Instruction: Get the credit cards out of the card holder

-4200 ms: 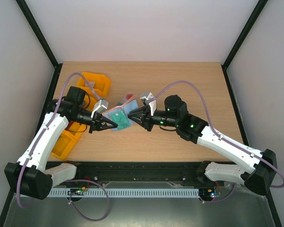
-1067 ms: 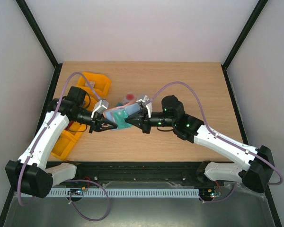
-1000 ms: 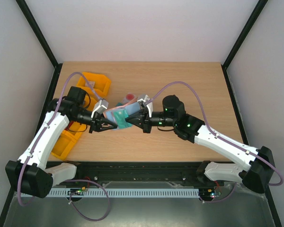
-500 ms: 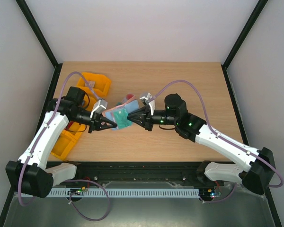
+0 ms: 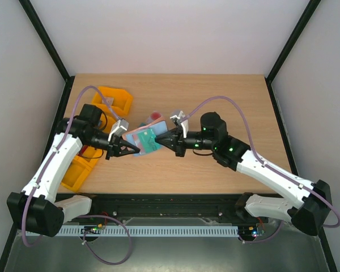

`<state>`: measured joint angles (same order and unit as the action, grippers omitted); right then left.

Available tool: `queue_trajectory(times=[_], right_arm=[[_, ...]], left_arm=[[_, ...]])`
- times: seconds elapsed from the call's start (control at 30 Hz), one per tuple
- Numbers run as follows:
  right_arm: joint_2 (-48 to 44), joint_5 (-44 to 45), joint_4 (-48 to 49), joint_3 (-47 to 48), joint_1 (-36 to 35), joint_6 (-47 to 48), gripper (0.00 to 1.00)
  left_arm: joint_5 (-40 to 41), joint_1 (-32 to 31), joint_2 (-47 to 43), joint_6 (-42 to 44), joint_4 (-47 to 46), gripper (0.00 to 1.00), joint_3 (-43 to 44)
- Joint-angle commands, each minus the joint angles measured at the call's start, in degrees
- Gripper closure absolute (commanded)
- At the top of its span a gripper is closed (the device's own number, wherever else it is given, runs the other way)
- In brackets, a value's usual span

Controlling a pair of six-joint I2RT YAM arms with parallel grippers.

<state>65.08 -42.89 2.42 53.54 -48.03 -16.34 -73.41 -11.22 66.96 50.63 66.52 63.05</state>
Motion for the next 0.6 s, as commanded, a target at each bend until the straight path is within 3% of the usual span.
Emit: queue_trajectory(times=[0.0, 0.37, 0.57], right_arm=[[-3.89, 2.21, -1.41, -0.56, 1.93, 1.80, 0.98], [-0.53, -5.44, 4.22, -0.78, 1.84, -2.90, 0.98], [1.76, -7.92, 5.61, -0.75, 1.65, -4.17, 0.81]], left_arm=[[-2.87, 0.15, -0.16, 1.69, -0.15, 0.98, 0.46], [-3.07, 0.15, -0.43, 1.13, -0.60, 0.98, 0.34], [-3.14, 0.15, -0.15, 1.14, -0.69, 0.98, 0.38]])
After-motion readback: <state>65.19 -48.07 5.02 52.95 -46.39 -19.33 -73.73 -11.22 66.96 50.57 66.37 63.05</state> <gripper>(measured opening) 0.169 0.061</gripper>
